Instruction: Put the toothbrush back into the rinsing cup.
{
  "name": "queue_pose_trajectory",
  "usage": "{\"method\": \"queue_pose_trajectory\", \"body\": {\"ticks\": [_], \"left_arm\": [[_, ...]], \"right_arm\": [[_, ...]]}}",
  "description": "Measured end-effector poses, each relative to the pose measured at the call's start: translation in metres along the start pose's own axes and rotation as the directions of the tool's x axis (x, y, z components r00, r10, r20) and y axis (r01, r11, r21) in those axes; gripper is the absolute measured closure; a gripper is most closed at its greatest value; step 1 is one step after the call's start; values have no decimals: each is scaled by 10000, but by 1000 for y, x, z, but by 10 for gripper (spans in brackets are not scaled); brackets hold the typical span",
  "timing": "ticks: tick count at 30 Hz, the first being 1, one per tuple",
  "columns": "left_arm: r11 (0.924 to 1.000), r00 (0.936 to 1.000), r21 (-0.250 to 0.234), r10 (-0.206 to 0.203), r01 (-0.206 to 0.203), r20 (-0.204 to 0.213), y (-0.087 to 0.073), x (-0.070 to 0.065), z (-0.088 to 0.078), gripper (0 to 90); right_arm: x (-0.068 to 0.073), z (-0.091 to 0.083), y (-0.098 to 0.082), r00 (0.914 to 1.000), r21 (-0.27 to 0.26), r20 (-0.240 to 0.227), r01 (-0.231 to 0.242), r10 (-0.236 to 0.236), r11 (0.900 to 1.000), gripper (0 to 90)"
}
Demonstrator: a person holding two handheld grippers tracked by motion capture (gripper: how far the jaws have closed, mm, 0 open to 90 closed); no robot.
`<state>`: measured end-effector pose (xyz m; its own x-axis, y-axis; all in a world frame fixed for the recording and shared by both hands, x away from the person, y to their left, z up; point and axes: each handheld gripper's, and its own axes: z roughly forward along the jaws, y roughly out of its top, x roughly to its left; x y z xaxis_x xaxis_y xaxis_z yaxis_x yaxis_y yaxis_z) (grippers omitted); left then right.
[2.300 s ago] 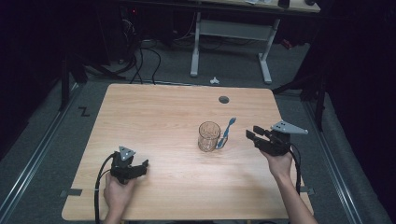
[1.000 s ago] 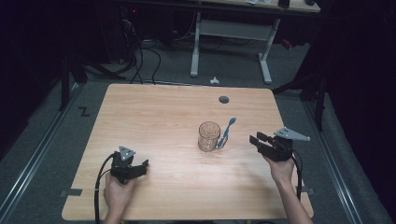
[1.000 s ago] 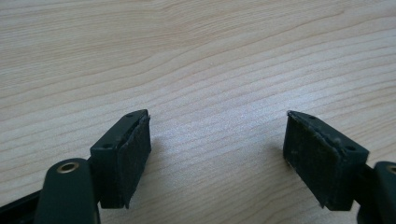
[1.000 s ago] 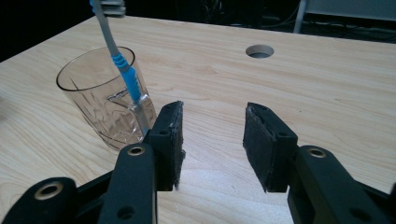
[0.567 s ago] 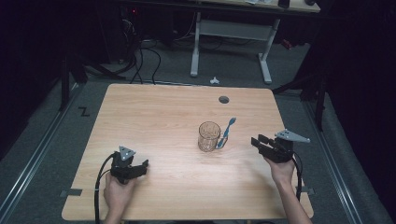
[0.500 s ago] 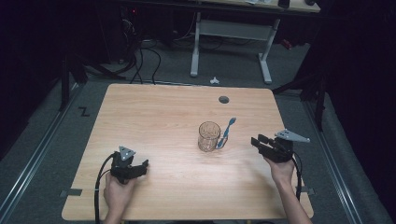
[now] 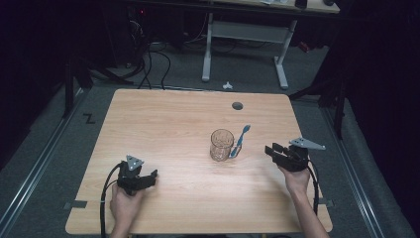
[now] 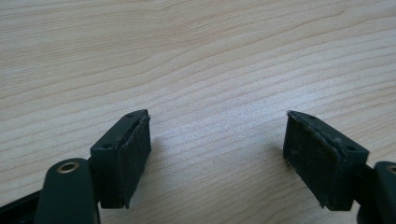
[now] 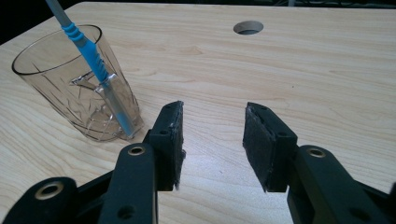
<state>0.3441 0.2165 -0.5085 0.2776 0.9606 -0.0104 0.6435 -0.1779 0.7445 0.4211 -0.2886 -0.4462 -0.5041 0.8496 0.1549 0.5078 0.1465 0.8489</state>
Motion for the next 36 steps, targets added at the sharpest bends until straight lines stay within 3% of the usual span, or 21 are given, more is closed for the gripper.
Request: {"method": "queue_pose_trajectory", "body": {"ticks": [13, 36], "left_arm": [[10000, 10000, 2, 1, -1, -1, 0, 0, 0, 237], [10000, 10000, -3, -6, 6, -2, 0, 0, 0, 237]], "right_arm": [[-9, 7, -12, 9992, 273, 173, -371, 366, 9989, 581], [-13, 24, -20, 9983, 887, 491, -359, 316, 9954, 580]]}}
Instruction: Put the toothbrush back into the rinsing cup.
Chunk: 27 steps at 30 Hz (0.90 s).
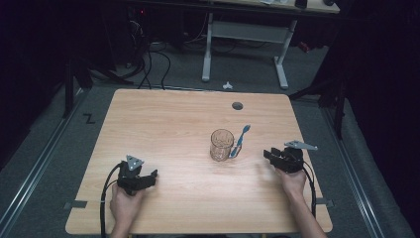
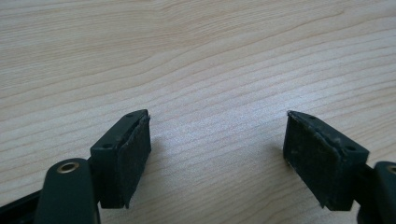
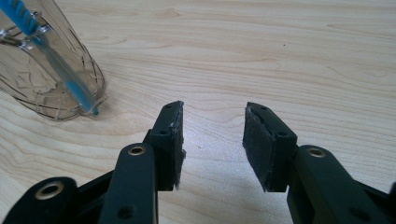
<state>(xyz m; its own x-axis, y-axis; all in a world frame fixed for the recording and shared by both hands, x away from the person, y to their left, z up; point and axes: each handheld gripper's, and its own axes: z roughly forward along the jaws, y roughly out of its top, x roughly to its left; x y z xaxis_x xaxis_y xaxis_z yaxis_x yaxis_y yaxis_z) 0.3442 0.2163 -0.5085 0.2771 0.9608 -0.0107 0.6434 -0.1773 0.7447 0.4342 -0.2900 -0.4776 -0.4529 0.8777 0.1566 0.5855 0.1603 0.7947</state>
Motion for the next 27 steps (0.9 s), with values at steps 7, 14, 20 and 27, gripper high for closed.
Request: {"method": "queue_pose_trajectory", "body": {"ticks": [7, 14, 20, 27], "left_arm": [[10000, 10000, 0, 4, -4, -3, 0, 0, 0, 237], [10000, 10000, -1, -1, 1, -2, 0, 0, 0, 237], [10000, 10000, 0, -1, 1, 2, 0, 0, 0, 237], [10000, 10000, -1, 1, -1, -1, 0, 0, 0, 237]], "right_arm": [[1, 5, -2, 9998, 144, 140, 122, -124, 9998, 580], [2, 9, -3, 9993, 229, 281, 225, -231, 9995, 577], [3, 12, -5, 9990, 246, 350, 286, -295, 9993, 571], [6, 16, -6, 9978, 319, 528, 393, -410, 9987, 570]]}}
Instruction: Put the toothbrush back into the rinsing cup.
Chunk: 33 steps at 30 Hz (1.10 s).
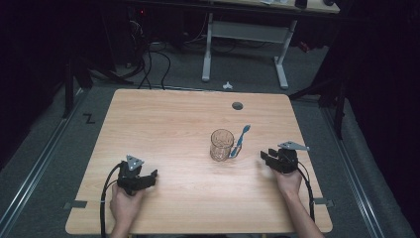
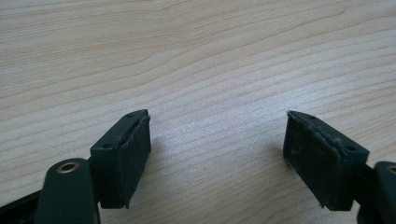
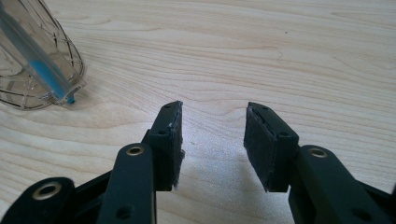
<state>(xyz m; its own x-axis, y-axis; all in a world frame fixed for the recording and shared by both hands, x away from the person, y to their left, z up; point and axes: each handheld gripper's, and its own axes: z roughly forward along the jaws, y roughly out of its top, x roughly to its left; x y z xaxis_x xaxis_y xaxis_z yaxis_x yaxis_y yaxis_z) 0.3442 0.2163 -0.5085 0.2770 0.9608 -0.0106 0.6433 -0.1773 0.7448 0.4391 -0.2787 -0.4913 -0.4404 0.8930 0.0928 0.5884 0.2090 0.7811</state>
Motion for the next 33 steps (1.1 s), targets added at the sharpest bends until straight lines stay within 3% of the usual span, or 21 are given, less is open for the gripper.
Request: {"method": "queue_pose_trajectory", "body": {"ticks": [22, 27, 33], "left_arm": [[10000, 10000, 1, 7, -7, -5, 0, 0, 0, 238], [10000, 10000, -2, 3, -3, -6, 0, 0, 0, 238], [10000, 10000, -2, 2, -2, -4, 0, 0, 0, 237]], "right_arm": [[6, 10, -4, 9994, 300, 146, 296, -300, 9991, 563], [6, 11, -4, 9993, 569, 94, 351, -356, 9978, 537], [12, 12, -4, 9955, 712, 242, 892, -911, 9935, 473]]}}
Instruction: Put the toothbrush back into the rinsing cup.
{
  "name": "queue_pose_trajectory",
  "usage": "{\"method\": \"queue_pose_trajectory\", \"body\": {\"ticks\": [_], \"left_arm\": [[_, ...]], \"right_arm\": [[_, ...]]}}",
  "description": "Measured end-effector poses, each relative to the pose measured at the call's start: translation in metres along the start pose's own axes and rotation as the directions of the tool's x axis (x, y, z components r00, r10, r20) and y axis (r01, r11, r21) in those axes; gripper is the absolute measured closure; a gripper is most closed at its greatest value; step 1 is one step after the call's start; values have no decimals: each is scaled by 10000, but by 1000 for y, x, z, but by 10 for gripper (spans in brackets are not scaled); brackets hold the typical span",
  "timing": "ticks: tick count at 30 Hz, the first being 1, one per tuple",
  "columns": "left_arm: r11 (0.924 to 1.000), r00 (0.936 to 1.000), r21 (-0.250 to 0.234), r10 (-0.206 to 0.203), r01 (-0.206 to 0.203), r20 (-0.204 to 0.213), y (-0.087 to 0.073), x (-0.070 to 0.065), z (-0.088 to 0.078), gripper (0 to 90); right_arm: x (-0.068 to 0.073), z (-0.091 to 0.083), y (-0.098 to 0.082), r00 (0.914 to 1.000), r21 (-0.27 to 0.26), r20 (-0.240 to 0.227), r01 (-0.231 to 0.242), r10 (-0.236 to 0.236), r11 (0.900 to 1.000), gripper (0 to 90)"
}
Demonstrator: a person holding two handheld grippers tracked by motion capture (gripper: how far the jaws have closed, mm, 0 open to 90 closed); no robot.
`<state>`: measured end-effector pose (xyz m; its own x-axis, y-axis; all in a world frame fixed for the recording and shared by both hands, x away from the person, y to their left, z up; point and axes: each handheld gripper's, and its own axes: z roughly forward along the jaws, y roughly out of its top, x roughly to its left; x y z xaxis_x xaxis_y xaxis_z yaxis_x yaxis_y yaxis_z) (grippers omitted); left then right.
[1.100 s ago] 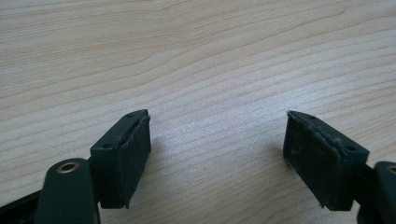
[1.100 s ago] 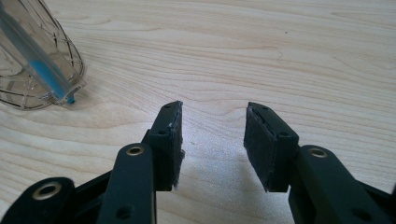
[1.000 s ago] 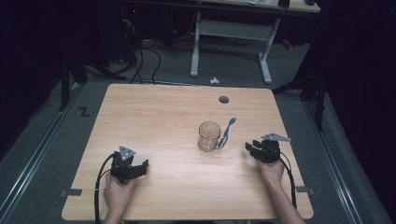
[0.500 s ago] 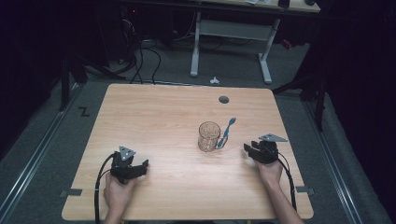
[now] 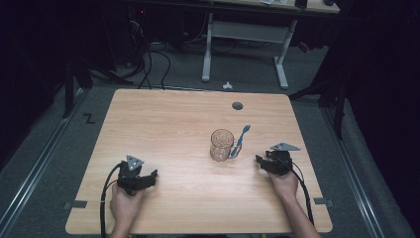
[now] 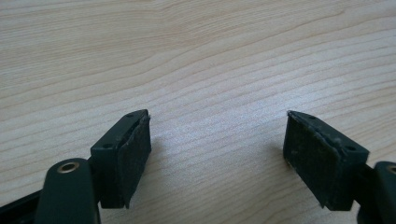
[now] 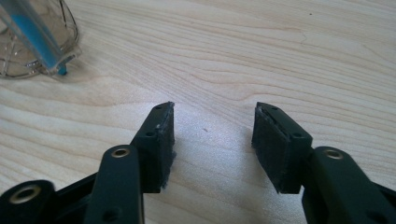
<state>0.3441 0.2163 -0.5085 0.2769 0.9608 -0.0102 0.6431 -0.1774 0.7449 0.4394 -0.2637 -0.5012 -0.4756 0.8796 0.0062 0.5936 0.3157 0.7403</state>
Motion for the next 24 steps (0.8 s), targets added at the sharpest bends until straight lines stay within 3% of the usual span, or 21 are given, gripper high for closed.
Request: {"method": "queue_pose_trajectory", "body": {"ticks": [2, 24], "left_arm": [[10000, 10000, 0, -1, 1, 2, 0, 0, 0, 237], [10000, 10000, 5, -11, 11, 19, 0, 0, 0, 238]], "right_arm": [[3, 0, 0, 9995, 41, 175, 264, -265, 9996, 458], [3, 0, 0, 9996, 71, 246, 126, -128, 9999, 429]]}}
